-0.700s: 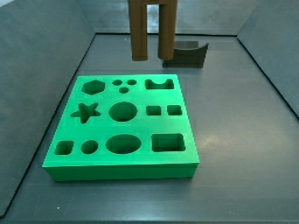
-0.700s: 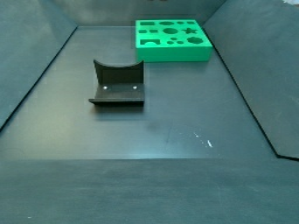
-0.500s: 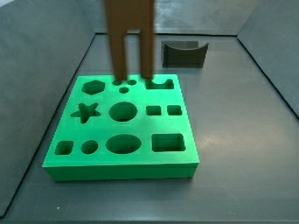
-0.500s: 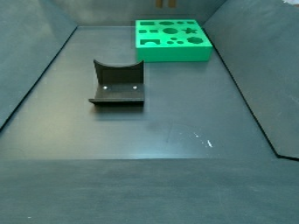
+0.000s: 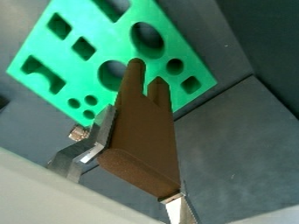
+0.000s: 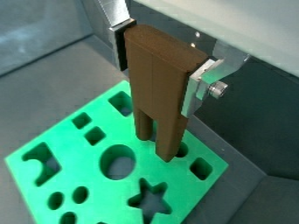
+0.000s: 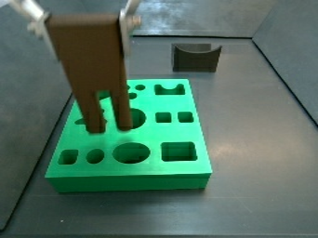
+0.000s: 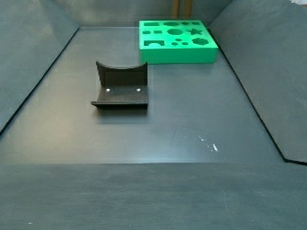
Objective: Insert the square-circle object.
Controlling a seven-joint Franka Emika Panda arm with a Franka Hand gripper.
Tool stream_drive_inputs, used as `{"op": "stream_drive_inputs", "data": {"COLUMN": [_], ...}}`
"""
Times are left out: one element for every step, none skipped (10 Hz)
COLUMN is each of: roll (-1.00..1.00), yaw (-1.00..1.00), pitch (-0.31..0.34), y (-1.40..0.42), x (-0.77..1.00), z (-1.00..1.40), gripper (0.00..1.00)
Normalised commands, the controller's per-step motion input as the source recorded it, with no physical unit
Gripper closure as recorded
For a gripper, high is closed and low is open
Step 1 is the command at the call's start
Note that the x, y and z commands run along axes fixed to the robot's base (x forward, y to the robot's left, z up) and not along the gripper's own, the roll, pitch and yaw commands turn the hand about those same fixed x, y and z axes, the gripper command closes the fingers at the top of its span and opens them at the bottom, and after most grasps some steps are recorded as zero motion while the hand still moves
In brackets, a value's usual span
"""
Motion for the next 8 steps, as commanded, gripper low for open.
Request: {"op": "stream_drive_inputs", "data": {"roll": [0.00, 0.00, 0.00, 0.00, 0.00, -0.02, -0.04, -0.08], "yaw": [-0.12, 0.00, 0.00, 0.00, 0.03, 0.07, 0.00, 0.00], "pitch": [0.016, 0.004, 0.000, 0.000, 0.000, -0.011, 0.000, 0.000], "y": [-0.16, -0.25, -0.13, -0.12, -0.07, -0.12, -0.12, 0.00], "x": [-0.17, -0.34, -0.32, -0.37, -0.37, -0.39, -0.01, 0.02], "z": [-0.27, -0.21, -0.09, -0.01, 0.00, -0.01, -0.18, -0.26], "gripper": [1.00, 1.00, 1.00, 1.00, 1.00, 1.00, 1.00, 1.00]}}
